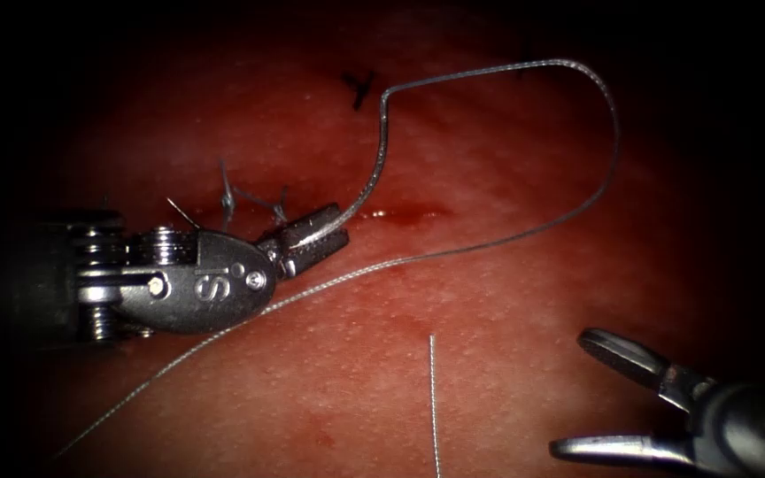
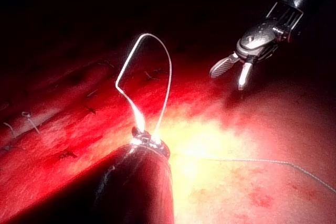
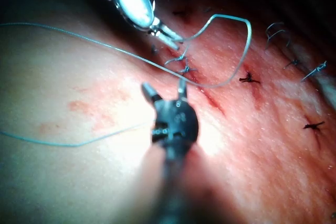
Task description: Wound Closure
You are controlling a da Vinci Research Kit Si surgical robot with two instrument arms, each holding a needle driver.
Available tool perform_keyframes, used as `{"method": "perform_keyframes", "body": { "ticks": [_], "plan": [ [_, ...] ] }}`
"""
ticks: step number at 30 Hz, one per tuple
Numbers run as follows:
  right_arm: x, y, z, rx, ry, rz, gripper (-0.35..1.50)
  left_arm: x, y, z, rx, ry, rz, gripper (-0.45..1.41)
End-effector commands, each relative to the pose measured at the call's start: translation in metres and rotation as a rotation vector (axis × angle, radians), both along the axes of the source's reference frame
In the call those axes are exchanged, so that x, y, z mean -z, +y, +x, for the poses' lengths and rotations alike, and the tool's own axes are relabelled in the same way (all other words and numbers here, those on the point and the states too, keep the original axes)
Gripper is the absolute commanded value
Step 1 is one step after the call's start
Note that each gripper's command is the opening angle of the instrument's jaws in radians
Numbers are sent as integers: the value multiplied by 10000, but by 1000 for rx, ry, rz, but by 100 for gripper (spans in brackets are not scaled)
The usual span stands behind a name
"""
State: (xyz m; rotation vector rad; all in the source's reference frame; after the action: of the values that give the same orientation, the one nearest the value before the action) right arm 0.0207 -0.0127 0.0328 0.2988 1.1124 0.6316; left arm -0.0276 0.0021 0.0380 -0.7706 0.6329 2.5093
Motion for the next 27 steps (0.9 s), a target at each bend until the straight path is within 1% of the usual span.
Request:
{"method": "perform_keyframes", "body": {
  "ticks": [1, 3, 4, 6, 8, 10, 11, 13, 14, 16, 18, 22, 23, 24, 27],
  "plan": [
    [-8, -9, 9, -30, 15, 38, 91, -10, 3, -11, 4, 2, -8, -45],
    [-14, -13, 11, -75, 40, 67, 79, -23, -4, -22, 11, 12, -21, -45],
    [-16, -12, 13, -84, 40, 83, 73, -27, -7, -27, 15, 19, -26, -45],
    [-21, -2, 20, -119, 38, 99, 57, -33, -15, -34, 15, 19, -36, -45],
    [-23, 9, 28, -169, 40, 124, 51, -35, -20, -39, 15, 14, -43, -45],
    [-26, 21, 35, -218, 43, 149, 15, -34, -24, -43, 18, 6, -55, -45],
    [-28, 26, 37, -231, 37, 155, 5, -33, -25, -44, 23, 2, -62, -45],
    [-32, 35, 42, -272, 5, 177, 4, -30, -26, -47, 29, -7, -82, -43],
    [-34, 40, 44, -293, -11, 182, 7, -29, -26, -48, 27, -10, -91, -42],
    [-40, 52, 46, -344, -38, 200, 22, -25, -26, -51, 29, -19, -107, -38],
    [-47, 62, 48, -379, -47, 218, 29, -21, -27, -52, 28, -25, -118, -37],
    [-62, 77, 57, -450, -57, 291, 93, -15, -30, -52, 33, -37, -143, -37],
    [-65, 78, 59, -462, -60, 300, 103, -14, -31, -52, 33, -40, -146, -37],
    [-67, 80, 62, -476, -64, 308, 110, -14, -32, -52, 32, -42, -146, -37],
    [-72, 83, 68, -476, -52, 312, 113, -15, -33, -52, 29, -46, -148, -35]
  ]
}}
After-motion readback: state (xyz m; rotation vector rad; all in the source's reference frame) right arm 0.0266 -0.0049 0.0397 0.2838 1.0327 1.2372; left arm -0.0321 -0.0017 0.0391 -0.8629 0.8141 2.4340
